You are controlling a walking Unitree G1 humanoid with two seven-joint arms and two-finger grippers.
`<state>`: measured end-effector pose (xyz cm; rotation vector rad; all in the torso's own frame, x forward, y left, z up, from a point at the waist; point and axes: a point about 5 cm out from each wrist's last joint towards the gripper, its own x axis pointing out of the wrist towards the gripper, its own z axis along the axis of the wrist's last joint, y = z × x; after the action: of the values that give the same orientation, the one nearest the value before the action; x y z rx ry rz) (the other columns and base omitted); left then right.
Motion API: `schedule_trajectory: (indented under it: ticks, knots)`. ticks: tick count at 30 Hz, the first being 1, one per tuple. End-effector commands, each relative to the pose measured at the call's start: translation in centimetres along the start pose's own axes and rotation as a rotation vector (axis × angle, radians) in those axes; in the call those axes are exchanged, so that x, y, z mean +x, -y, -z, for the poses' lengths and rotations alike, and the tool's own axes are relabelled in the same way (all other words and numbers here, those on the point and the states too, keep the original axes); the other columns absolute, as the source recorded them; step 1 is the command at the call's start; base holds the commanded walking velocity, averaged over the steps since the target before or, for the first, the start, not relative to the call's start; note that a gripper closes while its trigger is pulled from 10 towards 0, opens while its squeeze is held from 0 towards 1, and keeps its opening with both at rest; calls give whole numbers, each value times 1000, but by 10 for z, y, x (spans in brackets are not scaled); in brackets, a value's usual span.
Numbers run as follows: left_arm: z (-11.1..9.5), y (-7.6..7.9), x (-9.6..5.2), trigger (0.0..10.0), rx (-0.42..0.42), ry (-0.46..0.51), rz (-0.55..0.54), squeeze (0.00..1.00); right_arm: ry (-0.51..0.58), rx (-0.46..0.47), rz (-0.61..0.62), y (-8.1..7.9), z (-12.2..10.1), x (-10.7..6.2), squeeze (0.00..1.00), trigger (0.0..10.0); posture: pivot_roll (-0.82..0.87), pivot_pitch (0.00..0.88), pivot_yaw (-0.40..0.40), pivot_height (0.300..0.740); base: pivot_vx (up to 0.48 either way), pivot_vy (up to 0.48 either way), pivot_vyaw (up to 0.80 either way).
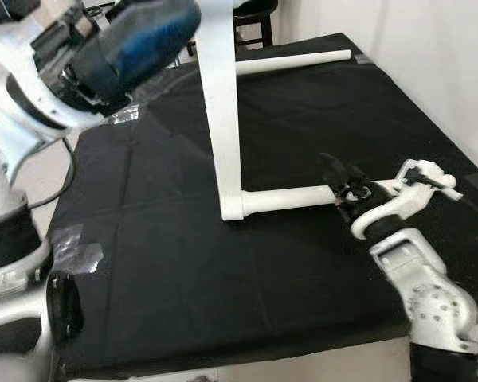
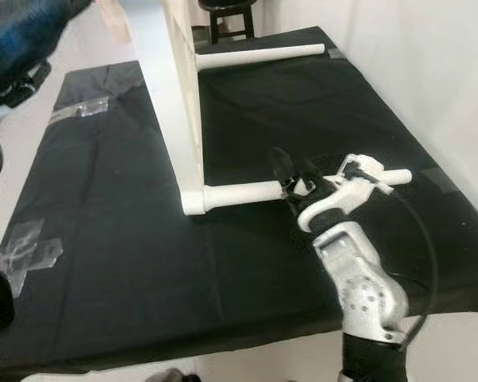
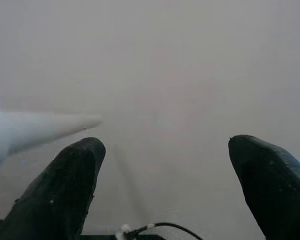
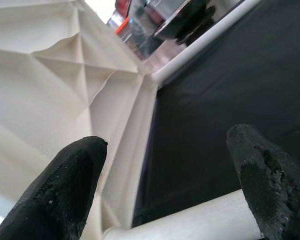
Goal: Building children table
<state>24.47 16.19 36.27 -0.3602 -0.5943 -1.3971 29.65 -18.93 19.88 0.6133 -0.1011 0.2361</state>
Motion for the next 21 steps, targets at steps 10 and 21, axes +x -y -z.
schedule_trajectory:
  ticks: [10, 21]
  knots:
    - [79, 7, -63, 10000, -103, -120, -565, 0, 66, -146, 90, 15, -8, 22, 0, 10000, 84, 99, 53, 740, 0, 0, 0]
    - [120, 16, -65, 10000, -148, -186, -660, 0, 99, -228, 116, 17, -11, 33, 0, 10000, 81, 105, 59, 740, 89, -150, 0]
